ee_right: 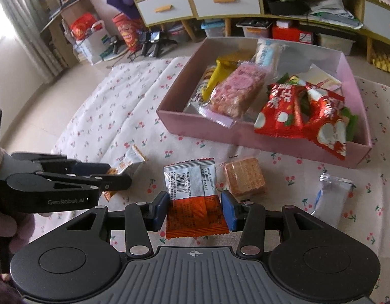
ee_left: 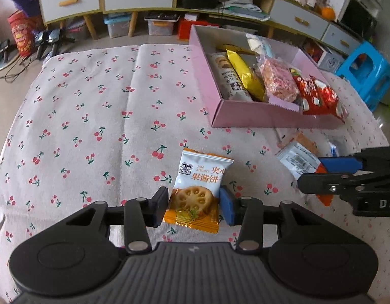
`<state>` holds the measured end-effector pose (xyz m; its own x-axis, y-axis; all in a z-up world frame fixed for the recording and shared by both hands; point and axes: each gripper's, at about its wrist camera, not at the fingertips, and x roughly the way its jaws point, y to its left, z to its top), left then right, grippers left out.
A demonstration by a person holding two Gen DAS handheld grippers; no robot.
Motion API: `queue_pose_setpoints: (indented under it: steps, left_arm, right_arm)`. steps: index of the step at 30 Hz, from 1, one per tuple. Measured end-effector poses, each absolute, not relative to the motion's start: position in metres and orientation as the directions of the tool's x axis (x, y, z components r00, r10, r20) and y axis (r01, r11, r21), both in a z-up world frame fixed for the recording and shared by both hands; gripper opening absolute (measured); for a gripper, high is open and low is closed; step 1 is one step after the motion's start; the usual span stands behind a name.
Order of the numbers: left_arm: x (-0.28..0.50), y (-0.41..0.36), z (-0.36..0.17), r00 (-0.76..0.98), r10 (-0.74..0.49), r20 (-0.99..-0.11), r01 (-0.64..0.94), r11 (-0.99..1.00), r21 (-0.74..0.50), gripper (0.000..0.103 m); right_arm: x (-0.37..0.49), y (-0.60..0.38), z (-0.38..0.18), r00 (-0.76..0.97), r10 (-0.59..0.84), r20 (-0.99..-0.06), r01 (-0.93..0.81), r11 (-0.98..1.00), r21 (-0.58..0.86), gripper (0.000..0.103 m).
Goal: Organize snacks
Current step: 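Carry both packs into the pink box and open both tools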
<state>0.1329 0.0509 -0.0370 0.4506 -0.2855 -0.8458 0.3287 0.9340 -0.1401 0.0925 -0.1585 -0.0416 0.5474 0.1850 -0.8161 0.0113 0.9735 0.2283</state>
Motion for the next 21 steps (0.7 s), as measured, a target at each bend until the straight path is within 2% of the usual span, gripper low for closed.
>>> queue_pose_setpoints:
  steps: [12, 21]
  left_arm:
    - [0.136, 0.055, -0.021, 0.496, -0.295, -0.817, 0.268, 0.947, -0.179, 0.040]
    - [0.138, 0.052, -0.007, 0.552, -0.300, -0.778, 0.235, 0.951, -0.200, 0.040]
  right_arm:
    - [0.082, -0.182, -0.011, 0.623, 0.194, -0.758, 0.058, 0.955, 0.292, 0.044]
    - [0.078, -0.210, 0.008, 0.695, 0.110, -0.711, 0.129, 0.953, 0.273, 0.044]
